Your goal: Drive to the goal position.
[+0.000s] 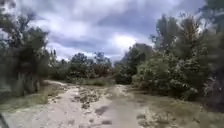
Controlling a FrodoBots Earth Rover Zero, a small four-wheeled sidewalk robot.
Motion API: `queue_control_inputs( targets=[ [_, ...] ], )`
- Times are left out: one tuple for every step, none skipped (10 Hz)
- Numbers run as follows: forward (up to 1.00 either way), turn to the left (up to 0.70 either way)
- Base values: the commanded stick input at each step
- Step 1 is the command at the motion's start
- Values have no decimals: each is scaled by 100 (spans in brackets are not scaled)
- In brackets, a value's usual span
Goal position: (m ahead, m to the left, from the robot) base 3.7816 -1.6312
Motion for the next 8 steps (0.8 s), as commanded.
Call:
queue_control_inputs(
  targets=[
    [85, 0],
    [85, 0],
    [85, 0],
    [85, 0],
    [85, 0],
    [85, 0],
    [85, 0],
    [85, 0]
  ],
)
